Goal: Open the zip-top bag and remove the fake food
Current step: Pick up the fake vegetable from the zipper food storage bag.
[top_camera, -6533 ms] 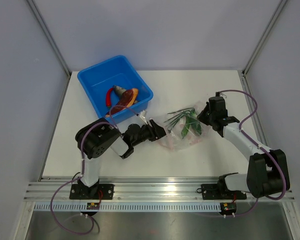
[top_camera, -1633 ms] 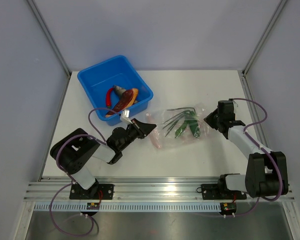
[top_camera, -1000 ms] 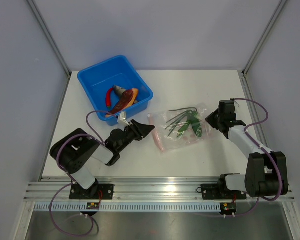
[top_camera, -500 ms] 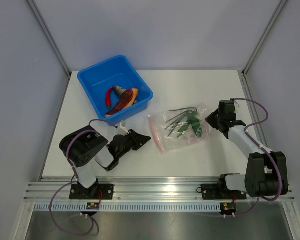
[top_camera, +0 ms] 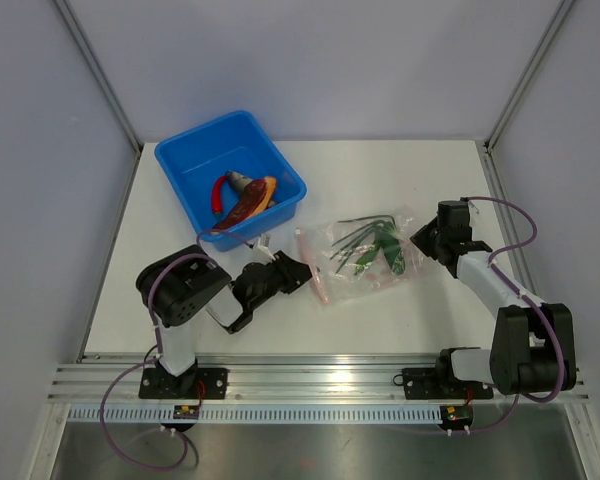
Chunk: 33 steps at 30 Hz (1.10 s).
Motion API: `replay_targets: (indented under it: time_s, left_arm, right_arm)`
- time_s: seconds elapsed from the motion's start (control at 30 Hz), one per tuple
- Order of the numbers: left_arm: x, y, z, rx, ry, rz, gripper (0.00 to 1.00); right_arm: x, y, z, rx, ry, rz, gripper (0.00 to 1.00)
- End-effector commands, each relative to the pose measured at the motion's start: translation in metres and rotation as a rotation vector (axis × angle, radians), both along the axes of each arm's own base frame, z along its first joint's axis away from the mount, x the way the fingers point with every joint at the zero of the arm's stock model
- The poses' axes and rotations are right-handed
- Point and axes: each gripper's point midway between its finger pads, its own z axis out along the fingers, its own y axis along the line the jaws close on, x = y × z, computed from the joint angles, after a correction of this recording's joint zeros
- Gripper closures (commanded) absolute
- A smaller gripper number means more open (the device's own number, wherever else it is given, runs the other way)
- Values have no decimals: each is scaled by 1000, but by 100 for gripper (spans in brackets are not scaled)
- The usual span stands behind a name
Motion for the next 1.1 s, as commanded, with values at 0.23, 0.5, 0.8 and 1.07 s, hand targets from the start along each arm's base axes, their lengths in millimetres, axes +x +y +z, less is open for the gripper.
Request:
replay_targets:
  time_s: [0.23, 0.5, 0.8, 1.07]
  left_arm:
    - [22, -27, 74, -215, -228, 2, 66]
    - [22, -44, 51, -216, -157, -31, 58]
    - [27, -62, 44, -172, -145, -66, 55]
    - [28, -77, 34, -158, -116, -109, 53]
  right_arm:
    - [7, -2, 10, -4, -44, 4, 100]
    - [9, 3, -1, 14, -17, 23, 100]
    - [11, 9, -15, 38, 13, 42, 100]
    - [13, 22, -29, 96, 37, 81, 100]
